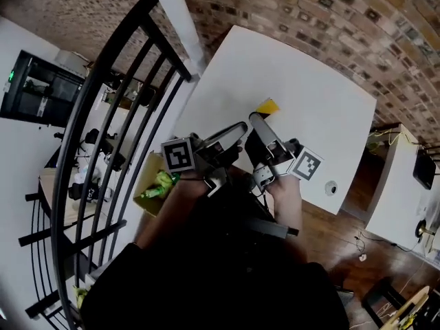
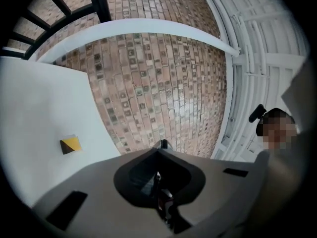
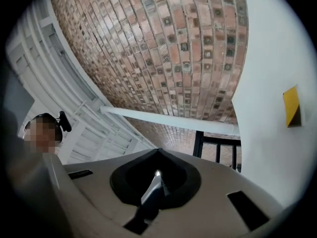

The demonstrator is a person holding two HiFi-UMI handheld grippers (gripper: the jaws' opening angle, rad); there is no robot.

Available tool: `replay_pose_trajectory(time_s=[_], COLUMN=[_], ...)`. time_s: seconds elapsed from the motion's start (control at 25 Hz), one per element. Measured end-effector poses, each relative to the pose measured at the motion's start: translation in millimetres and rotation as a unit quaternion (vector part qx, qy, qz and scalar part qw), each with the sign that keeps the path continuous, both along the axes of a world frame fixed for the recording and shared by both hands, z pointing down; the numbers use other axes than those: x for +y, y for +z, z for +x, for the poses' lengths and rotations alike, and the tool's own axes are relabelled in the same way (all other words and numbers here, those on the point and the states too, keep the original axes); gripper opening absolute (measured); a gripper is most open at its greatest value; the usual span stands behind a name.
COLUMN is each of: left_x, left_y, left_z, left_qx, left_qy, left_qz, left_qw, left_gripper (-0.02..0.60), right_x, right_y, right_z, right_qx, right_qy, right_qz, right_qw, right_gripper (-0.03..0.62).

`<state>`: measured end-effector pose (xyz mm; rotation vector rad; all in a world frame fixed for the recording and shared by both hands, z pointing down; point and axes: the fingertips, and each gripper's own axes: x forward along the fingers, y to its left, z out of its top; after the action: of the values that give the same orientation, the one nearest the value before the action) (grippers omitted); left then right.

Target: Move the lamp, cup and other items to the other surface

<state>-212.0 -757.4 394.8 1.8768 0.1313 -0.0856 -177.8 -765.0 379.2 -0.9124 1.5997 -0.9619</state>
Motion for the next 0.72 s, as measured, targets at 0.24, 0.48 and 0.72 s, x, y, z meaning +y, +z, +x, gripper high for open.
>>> replay_pose_trajectory(time_s=[0.24, 0.48, 0.72], left_x=[-16.9, -50.2, -88.5], left_y=[10.1, 15.7, 22.7], left_z=[28.6, 37.3, 32.1], left_qx=[0.006, 0.024, 0.039], left_qy=[0.054, 0.121, 0.173], left_qz=[-0.006, -0.035, -0.061], left_qw=[0.9985, 0.9918, 0.9823], left_gripper=[0.000, 0.002, 0.001], right_x=[-2.0, -24.1, -43.0], right_y=[11.7, 33.2, 69.3], right_z=[44.1, 57.3, 59.9], right_qx=[0.012, 0.027, 0.079], right_qy=[0.080, 0.159, 0.234], right_qz=[-0.020, -0.073, -0.144], right_qw=[0.997, 0.984, 0.958], right_gripper=[0.020, 0.020, 0.020])
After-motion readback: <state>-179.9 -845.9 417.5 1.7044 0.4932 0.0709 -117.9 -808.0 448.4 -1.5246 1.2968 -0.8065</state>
